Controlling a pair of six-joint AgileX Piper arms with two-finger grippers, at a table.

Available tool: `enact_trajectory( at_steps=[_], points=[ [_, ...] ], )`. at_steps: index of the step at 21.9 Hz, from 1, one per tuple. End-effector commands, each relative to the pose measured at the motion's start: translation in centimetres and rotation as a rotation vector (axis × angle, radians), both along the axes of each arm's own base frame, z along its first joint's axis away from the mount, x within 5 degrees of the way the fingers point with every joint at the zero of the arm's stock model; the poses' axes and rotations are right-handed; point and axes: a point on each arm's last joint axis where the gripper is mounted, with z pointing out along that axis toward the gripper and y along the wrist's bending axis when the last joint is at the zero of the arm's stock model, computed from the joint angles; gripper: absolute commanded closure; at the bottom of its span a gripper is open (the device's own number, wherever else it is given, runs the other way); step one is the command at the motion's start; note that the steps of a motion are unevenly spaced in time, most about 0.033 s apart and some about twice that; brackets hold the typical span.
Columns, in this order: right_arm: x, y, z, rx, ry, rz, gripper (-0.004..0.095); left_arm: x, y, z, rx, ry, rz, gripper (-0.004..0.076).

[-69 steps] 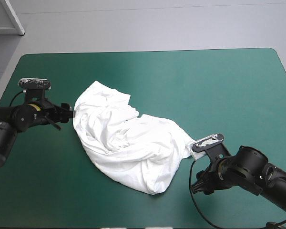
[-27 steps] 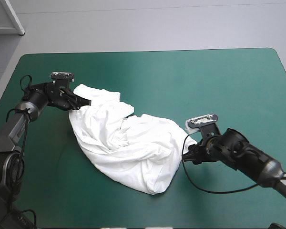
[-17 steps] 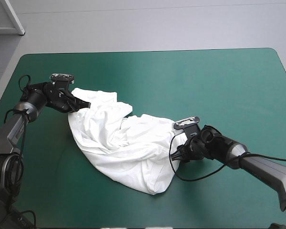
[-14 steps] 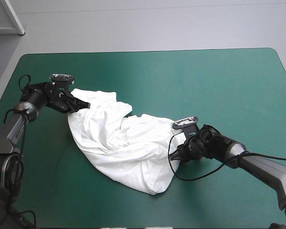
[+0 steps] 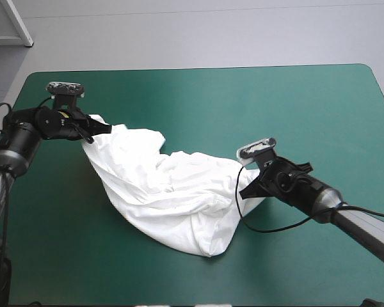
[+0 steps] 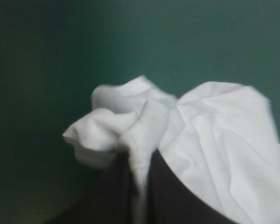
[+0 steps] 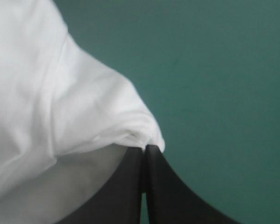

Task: Fold the cloth

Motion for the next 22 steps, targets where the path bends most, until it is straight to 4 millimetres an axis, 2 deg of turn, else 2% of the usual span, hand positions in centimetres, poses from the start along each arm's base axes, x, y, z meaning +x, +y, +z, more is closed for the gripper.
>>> enact_trajectory(
  at_steps=[1, 4, 5, 6, 7, 8, 9, 10, 13, 14, 17, 20, 22],
  points=[
    [-0.9, -2.4, 8.2, 0.002, -0.225, -0.049, 0.0927, -3.8, -0.1, 7.1, -0.020, -0.246, 0.006, 0.0732],
    [-2.2, -3.9, 13.4, 0.029, -0.340, -0.068, 0.0927, -7.3, -0.1, 11.7, -0.020, -0.382, 0.000, 0.0732],
    [-3.6, -5.2, 17.3, 0.070, -0.427, -0.092, 0.0927, -9.6, -0.1, 14.7, -0.014, -0.468, -0.003, 0.0732],
    [-4.4, -5.9, 19.2, 0.086, -0.467, -0.098, 0.0927, -10.9, 0.0, 16.3, -0.009, -0.515, -0.005, 0.0732],
    [-6.0, -7.4, 22.4, 0.123, -0.539, -0.117, 0.0927, -13.2, 0.1, 19.0, 0.006, -0.590, -0.003, 0.0732],
    [-7.1, -8.3, 24.4, 0.150, -0.582, -0.128, 0.0927, -14.4, 0.2, 20.4, 0.011, -0.625, 0.005, 0.0732],
    [-8.9, -9.8, 26.9, 0.185, -0.641, -0.139, 0.0927, -16.6, 0.4, 22.8, 0.028, -0.678, 0.022, 0.0732],
    [-9.9, -10.5, 28.2, 0.205, -0.682, -0.135, 0.0927, -17.6, 0.5, 23.8, 0.043, -0.699, 0.028, 0.0732],
    [-12.4, -12.5, 30.6, 0.255, -0.777, -0.130, 0.0927, -19.9, 1.2, 25.4, 0.095, -0.697, 0.077, 0.0732],
    [-14.0, -13.7, 31.4, 0.278, -0.821, -0.129, 0.0927, -21.0, 2.0, 25.8, 0.150, -0.672, 0.150, 0.0732],
    [-16.0, -14.9, 31.7, 0.332, -0.840, -0.102, 0.0927, -22.9, 2.8, 25.5, 0.205, -0.585, 0.219, 0.0732],
    [-15.8, -13.8, 31.3, 0.373, -0.781, -0.018, 0.0927, -22.8, 2.6, 24.9, 0.183, -0.536, 0.198, 0.0732],
    [-14.6, -12.4, 30.4, 0.361, -0.718, 0.021, 0.0927, -22.1, 2.4, 24.2, 0.172, -0.502, 0.182, 0.0732]
  ],
)
